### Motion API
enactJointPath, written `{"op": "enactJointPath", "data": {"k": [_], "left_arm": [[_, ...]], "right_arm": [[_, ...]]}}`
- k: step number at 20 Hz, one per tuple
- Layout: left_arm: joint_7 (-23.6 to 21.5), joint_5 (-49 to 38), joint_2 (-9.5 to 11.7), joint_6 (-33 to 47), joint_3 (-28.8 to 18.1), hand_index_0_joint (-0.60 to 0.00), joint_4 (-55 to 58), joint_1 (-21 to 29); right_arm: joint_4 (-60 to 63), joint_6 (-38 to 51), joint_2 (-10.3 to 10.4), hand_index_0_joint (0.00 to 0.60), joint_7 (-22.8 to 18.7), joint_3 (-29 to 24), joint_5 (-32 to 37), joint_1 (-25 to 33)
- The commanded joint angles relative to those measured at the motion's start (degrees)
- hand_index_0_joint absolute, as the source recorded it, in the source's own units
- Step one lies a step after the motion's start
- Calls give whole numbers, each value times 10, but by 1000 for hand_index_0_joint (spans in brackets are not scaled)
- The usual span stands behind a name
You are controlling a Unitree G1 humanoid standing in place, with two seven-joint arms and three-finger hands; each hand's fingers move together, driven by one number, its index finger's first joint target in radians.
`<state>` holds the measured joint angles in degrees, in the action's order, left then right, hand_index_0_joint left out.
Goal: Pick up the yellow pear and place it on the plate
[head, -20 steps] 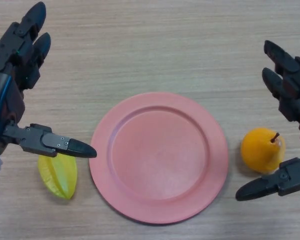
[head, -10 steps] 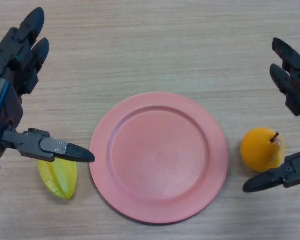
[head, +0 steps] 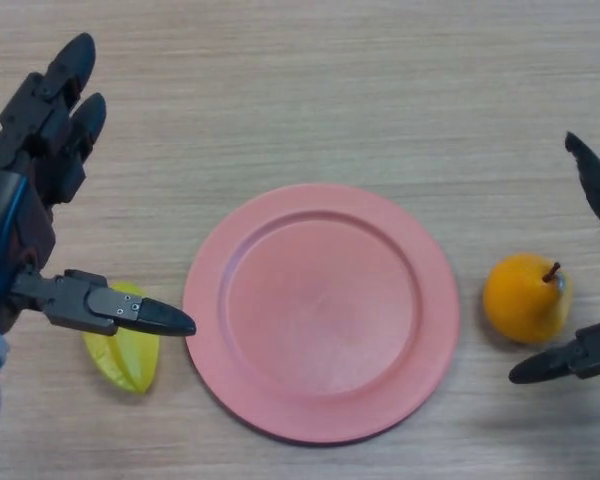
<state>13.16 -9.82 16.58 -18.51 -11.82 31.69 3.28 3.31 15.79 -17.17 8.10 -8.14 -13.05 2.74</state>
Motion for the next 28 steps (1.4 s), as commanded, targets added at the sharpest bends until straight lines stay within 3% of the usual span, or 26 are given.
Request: {"op": "enactJointPath", "data": {"k": [1, 3, 7, 15, 17, 18, 20, 22, 28], "left_arm": [[7, -5, 21, 45, -28, 0, 42, 15], [11, -10, 21, 29, -31, 0, 45, 11], [8, -28, 20, -14, -43, 0, 62, 2], [18, -7, 20, 12, -51, 0, 48, -7], [19, -4, 19, 14, -50, 0, 48, -9], [20, -2, 19, 17, -50, 0, 46, -9], [23, 1, 22, 18, -57, 0, 43, -7], [20, 0, 24, 18, -58, 0, 38, -3], [31, 5, 25, 12, -57, 0, 35, -4]], "right_arm": [[1, 83, -31, 0, -46, -42, 45, 29], [31, 73, -28, 0, -41, -32, 79, 36], [39, -6, -14, 0, 9, -15, 170, 42], [171, 48, -8, 0, -10, 17, 137, 95], [169, 40, -5, 198, -7, 21, 139, 93], [169, 34, -5, 348, -7, 23, 131, 92], [170, 35, -4, 580, -20, 22, 116, 99], [160, 18, -5, 600, -39, 19, 120, 104], [42, -82, -8, 600, -31, 9, 150, 98]]}}
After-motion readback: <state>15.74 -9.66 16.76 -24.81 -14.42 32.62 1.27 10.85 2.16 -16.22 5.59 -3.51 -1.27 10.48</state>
